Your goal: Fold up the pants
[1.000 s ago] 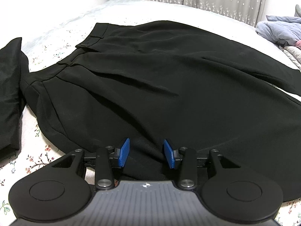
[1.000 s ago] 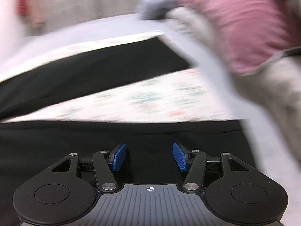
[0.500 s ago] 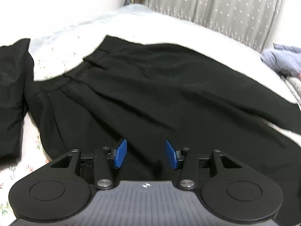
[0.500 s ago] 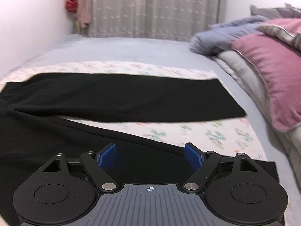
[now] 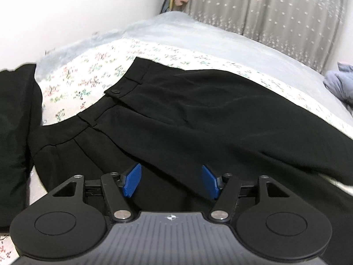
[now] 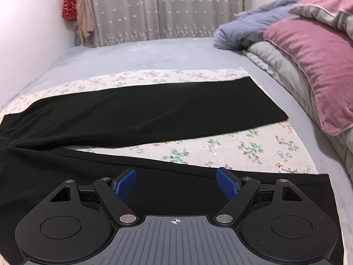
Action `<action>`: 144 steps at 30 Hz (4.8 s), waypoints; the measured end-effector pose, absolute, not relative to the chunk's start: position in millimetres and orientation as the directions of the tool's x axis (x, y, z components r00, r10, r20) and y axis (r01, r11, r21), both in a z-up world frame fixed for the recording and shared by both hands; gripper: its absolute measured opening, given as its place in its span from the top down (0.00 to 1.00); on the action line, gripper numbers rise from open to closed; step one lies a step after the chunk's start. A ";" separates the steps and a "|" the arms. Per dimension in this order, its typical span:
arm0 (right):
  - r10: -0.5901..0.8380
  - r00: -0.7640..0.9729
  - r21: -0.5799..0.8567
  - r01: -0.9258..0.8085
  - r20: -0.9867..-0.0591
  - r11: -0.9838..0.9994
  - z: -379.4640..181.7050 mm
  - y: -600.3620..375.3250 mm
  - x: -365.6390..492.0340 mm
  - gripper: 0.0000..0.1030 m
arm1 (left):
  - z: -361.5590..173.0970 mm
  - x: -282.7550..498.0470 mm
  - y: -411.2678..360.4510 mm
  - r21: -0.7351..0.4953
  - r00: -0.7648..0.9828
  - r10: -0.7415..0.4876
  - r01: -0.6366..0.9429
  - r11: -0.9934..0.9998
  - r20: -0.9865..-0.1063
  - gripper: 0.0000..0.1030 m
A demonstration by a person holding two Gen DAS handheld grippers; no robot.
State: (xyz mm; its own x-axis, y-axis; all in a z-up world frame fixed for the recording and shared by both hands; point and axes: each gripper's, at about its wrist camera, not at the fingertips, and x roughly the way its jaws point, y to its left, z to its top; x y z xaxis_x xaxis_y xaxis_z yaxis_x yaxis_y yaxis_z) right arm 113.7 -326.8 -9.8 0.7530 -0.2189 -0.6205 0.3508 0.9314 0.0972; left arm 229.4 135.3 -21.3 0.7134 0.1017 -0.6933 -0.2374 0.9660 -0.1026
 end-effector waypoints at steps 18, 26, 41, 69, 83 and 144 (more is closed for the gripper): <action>-0.193 0.715 0.116 0.359 -0.671 0.926 -29.6 -347.0 142.8 0.20 | -16.8 388.1 173.8 0.151 0.634 0.261 -0.223 0.963 -0.728 0.08; -0.198 0.670 0.073 0.354 -0.716 0.932 -47.1 -339.7 159.0 0.20 | -47.4 433.0 180.4 0.189 0.613 0.295 -0.232 0.954 -0.734 0.00; -0.209 0.651 0.047 0.353 -0.730 0.934 -57.0 -334.9 166.3 0.20 | -19.4 443.1 191.1 0.230 0.704 0.272 -0.157 0.960 -0.656 0.05; -0.164 0.764 0.430 0.512 -0.624 0.744 -30.3 -464.9 196.8 0.20 | -26.3 483.0 215.6 0.093 0.740 0.125 -0.085 0.992 -0.660 0.80; -0.275 0.615 0.414 0.736 -0.739 0.536 -21.2 -622.5 377.0 0.51 | -19.9 486.0 210.6 0.142 0.732 0.169 -0.100 0.985 -0.659 0.80; -0.229 0.698 0.630 0.713 -0.679 0.306 -61.0 -486.9 -17.1 0.36 | -7.9 196.5 294.9 -0.502 0.696 -0.137 -0.354 0.789 -0.705 0.23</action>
State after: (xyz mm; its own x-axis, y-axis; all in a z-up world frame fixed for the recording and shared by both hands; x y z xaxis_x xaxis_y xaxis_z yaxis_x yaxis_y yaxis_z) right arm -17.1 -486.9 -61.0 0.6978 -0.2287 -0.6788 0.7135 0.3061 0.6303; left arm 196.5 294.9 -7.9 0.6955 -0.1372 -0.7053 -0.3538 0.7890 -0.5024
